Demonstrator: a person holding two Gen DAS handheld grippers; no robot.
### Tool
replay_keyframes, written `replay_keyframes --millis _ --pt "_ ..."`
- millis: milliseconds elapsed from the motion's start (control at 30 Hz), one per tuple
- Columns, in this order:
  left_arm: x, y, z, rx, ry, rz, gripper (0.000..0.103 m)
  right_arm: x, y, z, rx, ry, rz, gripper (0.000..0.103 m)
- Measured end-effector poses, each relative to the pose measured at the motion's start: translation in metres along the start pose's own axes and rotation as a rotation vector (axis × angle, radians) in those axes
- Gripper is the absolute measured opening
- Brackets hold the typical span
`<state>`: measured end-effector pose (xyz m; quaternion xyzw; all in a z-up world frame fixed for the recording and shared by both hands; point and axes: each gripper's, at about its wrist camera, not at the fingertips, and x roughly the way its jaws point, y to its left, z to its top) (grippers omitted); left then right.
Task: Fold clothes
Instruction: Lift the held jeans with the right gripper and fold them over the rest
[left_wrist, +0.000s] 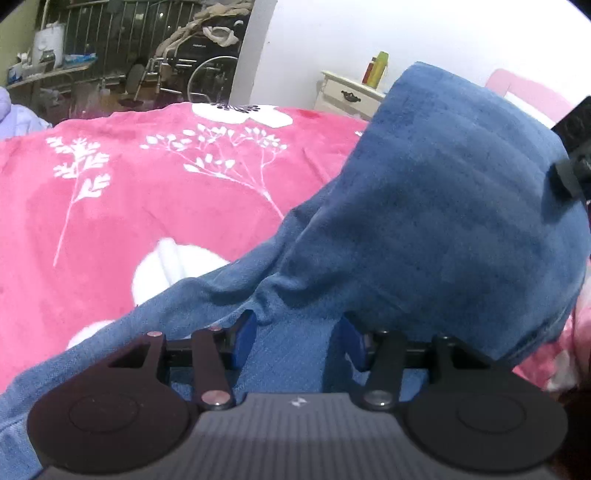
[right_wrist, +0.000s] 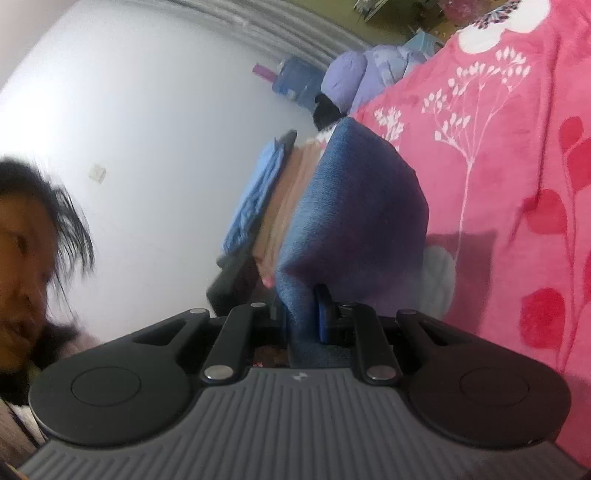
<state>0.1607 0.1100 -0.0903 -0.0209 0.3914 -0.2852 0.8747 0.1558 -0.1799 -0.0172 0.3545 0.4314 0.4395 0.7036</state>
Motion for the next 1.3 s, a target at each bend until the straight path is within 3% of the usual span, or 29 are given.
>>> replay_keyframes --millis 267,367,433,633,967,1300 --pt "-0.051 -0.020 -0.011 0.028 -0.040 -0.003 0.054 0.015 0.013 0.011 -0.024 0.013 0.018 0.013" --pt "-0.054 -0.032 -0.029 0.063 0.011 -0.014 0.054 0.027 0.021 0.015 -0.041 0.033 0.040 0.013" --pt "-0.050 -0.039 -0.041 0.093 0.037 0.016 0.054 0.038 0.026 0.016 -0.043 0.047 0.065 0.013" --pt "-0.096 -0.036 -0.064 0.060 0.020 0.089 0.054 0.077 0.041 0.025 -0.042 0.085 0.121 0.013" --pt "-0.166 -0.031 -0.102 -0.017 -0.021 0.183 0.054 0.159 0.066 0.033 -0.063 0.224 0.197 0.013" --pt "-0.204 -0.022 -0.112 -0.093 -0.054 0.190 0.054 0.236 0.067 0.021 -0.061 0.387 0.141 0.013"
